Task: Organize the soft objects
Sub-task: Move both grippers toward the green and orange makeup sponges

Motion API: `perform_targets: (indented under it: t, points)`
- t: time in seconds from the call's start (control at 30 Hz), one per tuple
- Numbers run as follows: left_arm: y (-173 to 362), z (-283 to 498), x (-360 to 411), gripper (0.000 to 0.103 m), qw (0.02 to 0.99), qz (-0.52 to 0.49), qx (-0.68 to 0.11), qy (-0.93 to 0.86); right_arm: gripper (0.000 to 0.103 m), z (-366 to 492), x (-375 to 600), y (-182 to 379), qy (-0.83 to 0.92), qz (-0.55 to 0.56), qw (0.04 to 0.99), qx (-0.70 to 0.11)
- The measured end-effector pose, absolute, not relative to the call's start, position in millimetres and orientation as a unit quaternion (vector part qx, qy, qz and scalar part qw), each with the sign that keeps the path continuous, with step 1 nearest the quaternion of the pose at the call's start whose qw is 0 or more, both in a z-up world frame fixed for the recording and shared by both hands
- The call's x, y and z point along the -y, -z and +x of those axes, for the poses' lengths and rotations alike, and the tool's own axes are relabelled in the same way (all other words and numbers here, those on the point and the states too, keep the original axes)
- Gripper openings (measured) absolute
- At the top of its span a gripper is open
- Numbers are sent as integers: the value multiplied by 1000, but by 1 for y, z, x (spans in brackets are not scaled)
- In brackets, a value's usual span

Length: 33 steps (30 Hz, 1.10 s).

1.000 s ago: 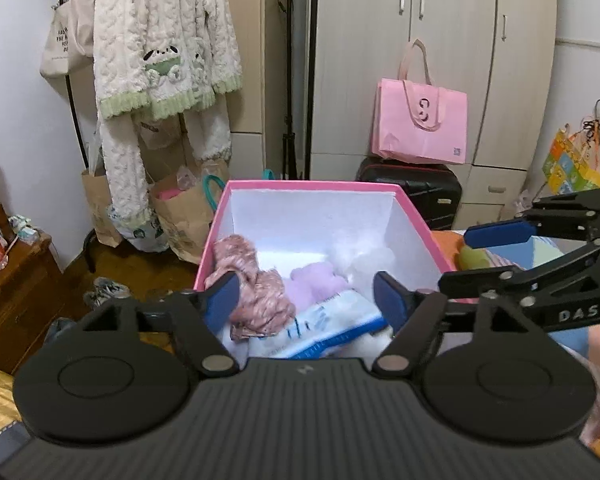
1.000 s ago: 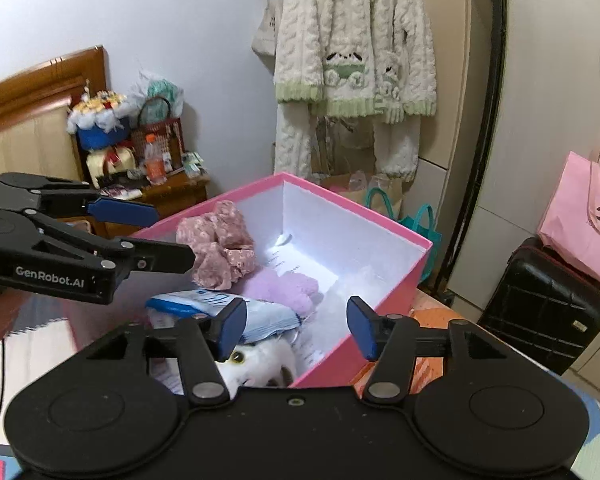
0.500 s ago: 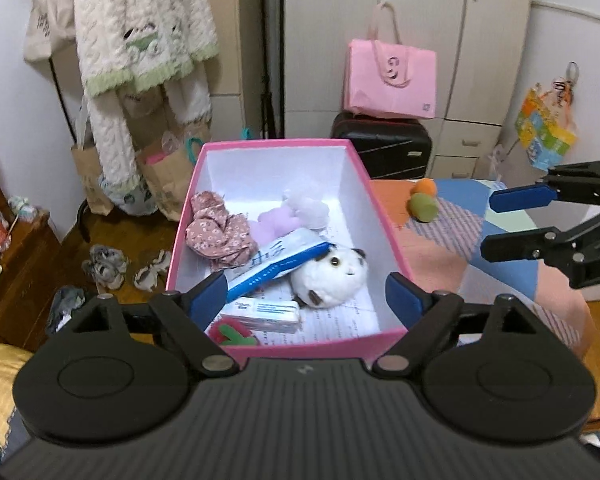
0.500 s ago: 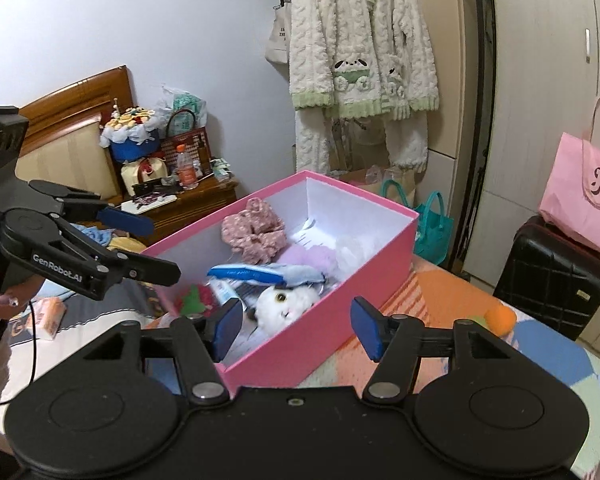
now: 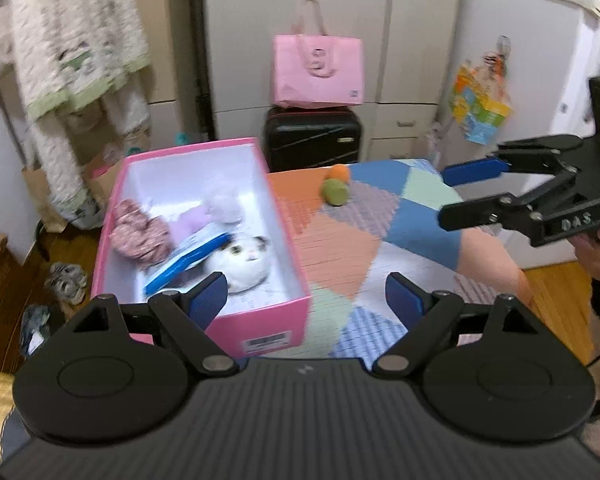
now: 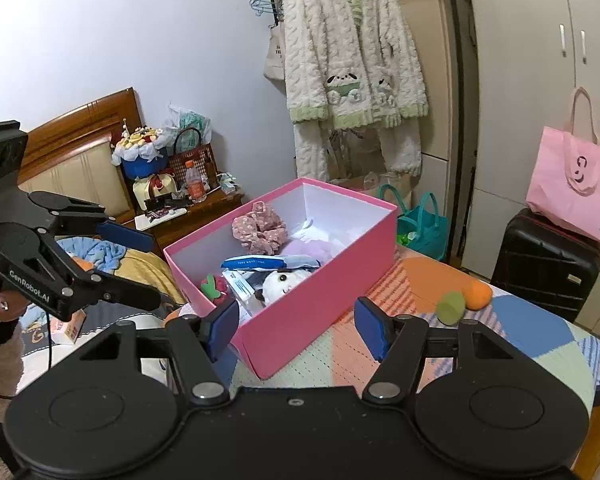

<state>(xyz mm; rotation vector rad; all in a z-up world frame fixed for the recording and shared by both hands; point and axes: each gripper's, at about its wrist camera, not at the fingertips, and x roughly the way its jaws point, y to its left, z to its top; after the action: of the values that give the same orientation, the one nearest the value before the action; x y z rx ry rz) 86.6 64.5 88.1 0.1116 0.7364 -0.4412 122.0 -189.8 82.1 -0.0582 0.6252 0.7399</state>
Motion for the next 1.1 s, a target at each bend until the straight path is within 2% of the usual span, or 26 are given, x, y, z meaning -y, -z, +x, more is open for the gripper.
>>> perform_targets:
  t: [0.33,0.87,1.1]
  points:
    - [-94,90,-9,86,909,48,-329,251,71,114,241,-100,-321,-14,901,-290]
    - [-41,151,77,86,923,68,-287,247,71,160,299,-81,-301,6,916,-267]
    - [-3,202,88,85,927,31,-300,222,71,210,307,-46,-311,2,918,-245]
